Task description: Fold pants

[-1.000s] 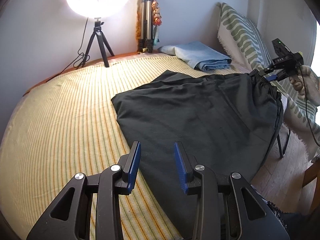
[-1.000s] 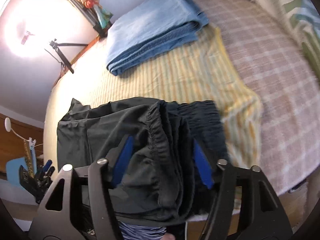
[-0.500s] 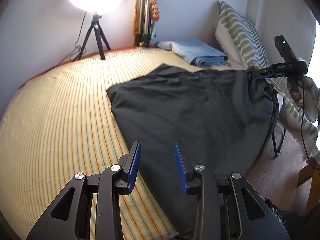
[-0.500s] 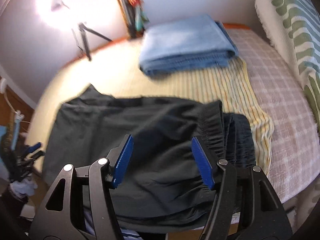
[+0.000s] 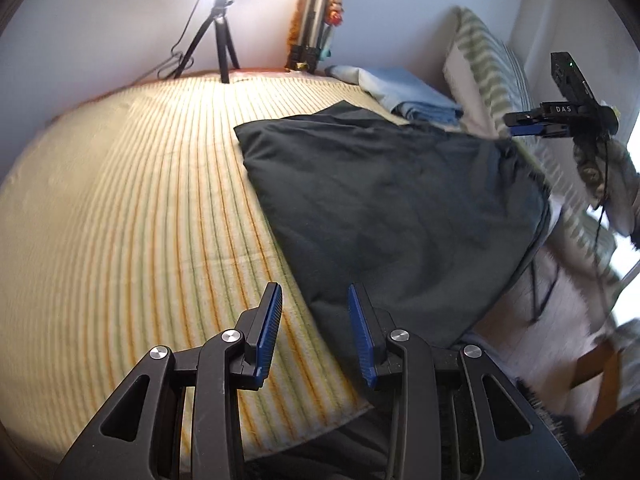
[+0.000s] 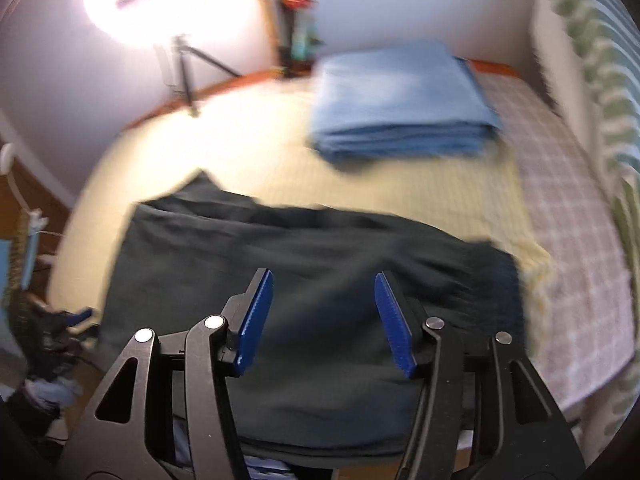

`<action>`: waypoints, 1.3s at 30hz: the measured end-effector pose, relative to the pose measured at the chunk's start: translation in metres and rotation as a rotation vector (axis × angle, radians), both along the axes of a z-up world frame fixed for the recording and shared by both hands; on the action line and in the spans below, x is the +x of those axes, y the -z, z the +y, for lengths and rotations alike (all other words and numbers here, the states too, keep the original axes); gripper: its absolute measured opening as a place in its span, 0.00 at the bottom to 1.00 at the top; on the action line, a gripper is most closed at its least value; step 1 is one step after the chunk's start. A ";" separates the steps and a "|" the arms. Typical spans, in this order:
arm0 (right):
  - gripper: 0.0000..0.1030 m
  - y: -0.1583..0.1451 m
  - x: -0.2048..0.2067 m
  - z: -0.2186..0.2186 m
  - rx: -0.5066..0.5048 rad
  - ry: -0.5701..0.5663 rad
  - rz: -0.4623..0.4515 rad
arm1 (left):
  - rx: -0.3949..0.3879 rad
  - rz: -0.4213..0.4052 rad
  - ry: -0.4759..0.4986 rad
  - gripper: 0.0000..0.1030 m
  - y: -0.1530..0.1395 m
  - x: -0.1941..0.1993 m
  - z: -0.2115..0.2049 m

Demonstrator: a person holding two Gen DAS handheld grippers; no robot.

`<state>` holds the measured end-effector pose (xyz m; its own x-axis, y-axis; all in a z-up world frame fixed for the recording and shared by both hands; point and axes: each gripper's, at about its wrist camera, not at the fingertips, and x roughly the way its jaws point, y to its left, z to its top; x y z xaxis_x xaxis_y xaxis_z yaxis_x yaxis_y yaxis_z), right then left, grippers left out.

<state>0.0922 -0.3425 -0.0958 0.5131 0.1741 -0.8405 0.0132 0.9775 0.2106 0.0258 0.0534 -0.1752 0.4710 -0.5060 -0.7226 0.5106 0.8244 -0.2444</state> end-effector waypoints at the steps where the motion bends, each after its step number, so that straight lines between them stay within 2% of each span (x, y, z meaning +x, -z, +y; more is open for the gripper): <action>1: 0.54 -0.004 0.004 0.011 0.016 -0.019 -0.004 | -0.027 0.023 -0.006 0.32 0.001 0.001 0.001; 4: 0.54 -0.013 0.021 0.056 0.061 -0.105 -0.008 | -0.155 0.134 -0.046 0.32 0.008 0.008 0.008; 6: 0.54 -0.015 0.034 0.093 0.068 -0.174 0.000 | -0.202 0.191 -0.086 0.32 0.014 0.011 0.009; 11: 0.57 -0.008 0.063 0.171 0.069 -0.290 0.038 | -0.279 0.213 -0.118 0.32 0.017 0.013 0.008; 14: 0.57 0.005 0.085 0.216 0.050 -0.348 0.077 | -0.281 0.198 -0.117 0.32 0.017 0.011 0.003; 18: 0.57 0.026 0.109 0.258 0.072 -0.379 0.151 | -0.289 0.187 -0.114 0.30 0.016 0.009 0.002; 21: 0.57 0.041 0.123 0.283 0.046 -0.391 0.196 | -0.286 0.154 -0.103 0.29 0.013 0.005 0.003; 26: 0.57 0.067 0.139 0.318 -0.098 -0.389 0.273 | -0.291 0.094 -0.049 0.25 0.005 0.000 -0.010; 29: 0.57 0.080 0.149 0.329 -0.134 -0.373 0.322 | -0.293 0.062 -0.027 0.24 0.000 -0.001 -0.019; 34: 0.57 0.093 0.153 0.351 -0.326 -0.389 0.334 | -0.299 0.044 -0.009 0.24 -0.001 -0.001 -0.031; 39: 0.57 0.103 0.147 0.367 -0.429 -0.449 0.348 | -0.292 0.036 -0.003 0.24 -0.002 -0.004 -0.037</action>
<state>0.2392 0.0249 -0.1990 0.1590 -0.0767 -0.9843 -0.4140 0.8999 -0.1370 0.0222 0.0167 -0.1731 0.4495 -0.6939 -0.5625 0.4951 0.7177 -0.4897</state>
